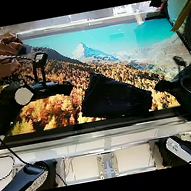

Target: Fold the clothes and pants, and hang the long-sleeved shirts on hangers.

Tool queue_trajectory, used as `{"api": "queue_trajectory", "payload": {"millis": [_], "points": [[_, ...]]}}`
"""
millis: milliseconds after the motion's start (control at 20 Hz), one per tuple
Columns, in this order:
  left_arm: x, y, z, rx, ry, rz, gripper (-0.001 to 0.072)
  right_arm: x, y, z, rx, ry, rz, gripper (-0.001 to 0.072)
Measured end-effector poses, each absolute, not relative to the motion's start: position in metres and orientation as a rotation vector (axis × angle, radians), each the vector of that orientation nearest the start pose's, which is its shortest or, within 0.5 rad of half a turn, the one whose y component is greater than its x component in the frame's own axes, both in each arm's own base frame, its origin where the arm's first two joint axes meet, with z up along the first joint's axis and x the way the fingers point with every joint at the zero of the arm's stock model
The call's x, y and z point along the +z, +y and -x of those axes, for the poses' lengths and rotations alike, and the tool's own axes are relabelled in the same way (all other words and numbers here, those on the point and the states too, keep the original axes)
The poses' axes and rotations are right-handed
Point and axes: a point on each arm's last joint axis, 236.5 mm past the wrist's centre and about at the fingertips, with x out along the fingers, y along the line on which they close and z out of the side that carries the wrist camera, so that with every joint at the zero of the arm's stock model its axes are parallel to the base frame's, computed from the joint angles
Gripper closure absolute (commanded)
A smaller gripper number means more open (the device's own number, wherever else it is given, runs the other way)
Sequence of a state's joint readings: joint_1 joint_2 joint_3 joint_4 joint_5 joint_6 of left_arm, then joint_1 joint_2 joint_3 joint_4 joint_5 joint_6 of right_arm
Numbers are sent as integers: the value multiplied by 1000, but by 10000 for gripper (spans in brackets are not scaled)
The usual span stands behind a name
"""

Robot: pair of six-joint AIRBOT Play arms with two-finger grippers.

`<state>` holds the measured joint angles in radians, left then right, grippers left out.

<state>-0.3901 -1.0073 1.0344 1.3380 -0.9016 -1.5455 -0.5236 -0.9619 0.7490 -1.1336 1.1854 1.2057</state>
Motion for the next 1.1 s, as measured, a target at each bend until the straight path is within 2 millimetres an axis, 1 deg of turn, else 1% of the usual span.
{"api": "queue_trajectory", "payload": {"millis": [50, 100, 150, 200, 400, 450, 650, 900, 1100], "points": [[98, -189, -348, -482, 897, 20, 2, -10, -61, -270, 11, 1194, -515, 114], [97, -189, -348, -482, 898, 21, 1, -11, -60, -265, 27, 1170, -593, 114], [98, -190, -348, -480, 898, 25, 1, -12, -55, -264, 63, 1144, -675, 112], [97, -189, -348, -477, 901, 32, 1, -15, -49, -262, 100, 1137, -737, 94], [98, -190, -348, -474, 903, 42, 2, -34, -22, -252, 259, 1185, -962, 90], [98, -190, -348, -473, 904, 44, 2, -40, -18, -251, 281, 1199, -1000, 90], [98, -190, -348, -462, 909, 66, 2, -64, -14, -245, 301, 1253, -1057, 90], [98, -190, -348, -456, 912, 78, 2, -81, -11, -246, 315, 1272, -1067, 92], [98, -190, -348, -455, 913, 81, 2, -91, 5, -249, 381, 1304, -1038, 99]]}}
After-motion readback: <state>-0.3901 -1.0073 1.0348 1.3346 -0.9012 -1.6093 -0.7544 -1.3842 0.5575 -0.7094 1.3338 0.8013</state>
